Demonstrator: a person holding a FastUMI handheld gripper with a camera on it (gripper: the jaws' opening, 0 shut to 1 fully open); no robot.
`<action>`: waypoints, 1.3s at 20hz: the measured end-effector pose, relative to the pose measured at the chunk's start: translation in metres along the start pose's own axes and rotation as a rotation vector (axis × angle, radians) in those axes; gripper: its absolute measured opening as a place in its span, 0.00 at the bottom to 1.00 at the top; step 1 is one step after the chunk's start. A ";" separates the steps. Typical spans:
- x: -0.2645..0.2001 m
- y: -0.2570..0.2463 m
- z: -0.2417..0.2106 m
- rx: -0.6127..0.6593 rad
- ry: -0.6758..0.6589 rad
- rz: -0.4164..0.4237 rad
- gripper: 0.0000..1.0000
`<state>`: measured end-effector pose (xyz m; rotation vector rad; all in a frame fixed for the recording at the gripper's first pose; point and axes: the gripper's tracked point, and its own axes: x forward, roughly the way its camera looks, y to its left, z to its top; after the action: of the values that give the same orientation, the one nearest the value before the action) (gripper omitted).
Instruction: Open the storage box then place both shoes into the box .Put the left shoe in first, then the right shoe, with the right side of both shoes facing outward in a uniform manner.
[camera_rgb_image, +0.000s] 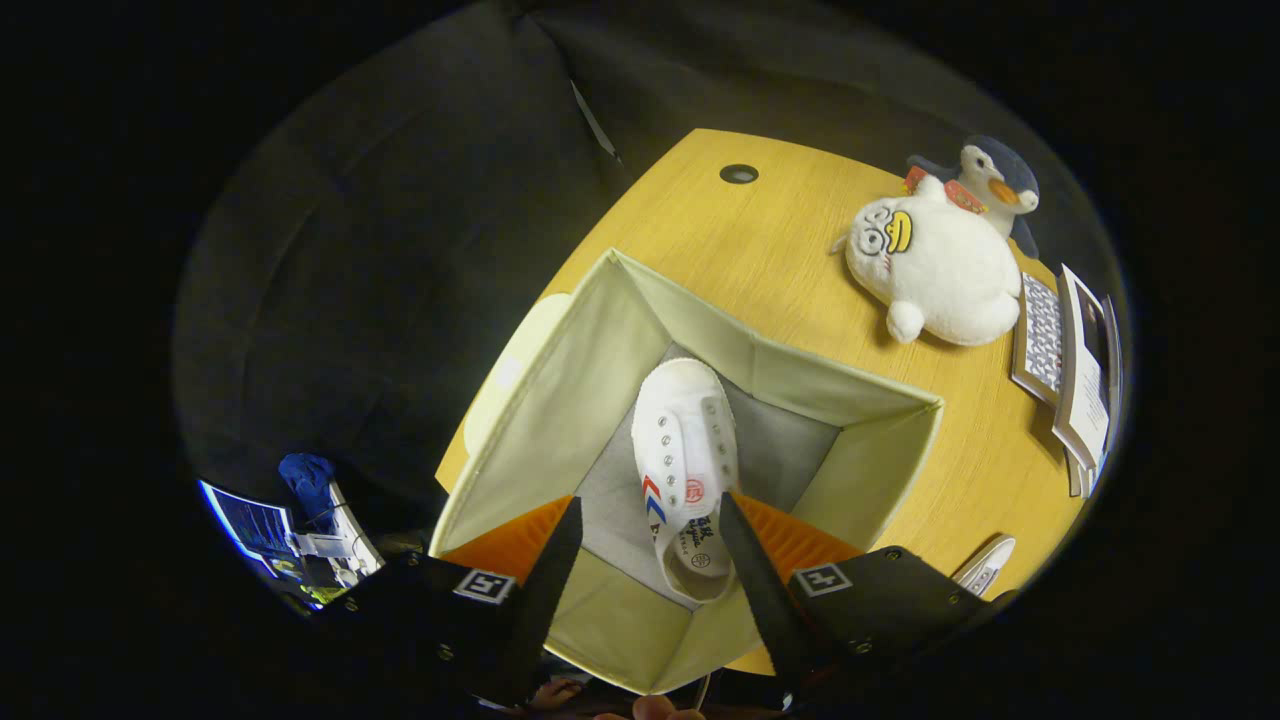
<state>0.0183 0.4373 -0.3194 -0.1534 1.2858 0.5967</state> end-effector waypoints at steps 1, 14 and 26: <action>-0.013 0.001 0.005 -0.010 -0.022 0.010 0.89; -0.120 -0.074 -0.003 0.049 -0.146 0.010 0.89; -0.134 -0.220 -0.111 0.228 -0.124 -0.112 0.89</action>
<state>0.0119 0.1604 -0.2747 0.0006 1.2065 0.3547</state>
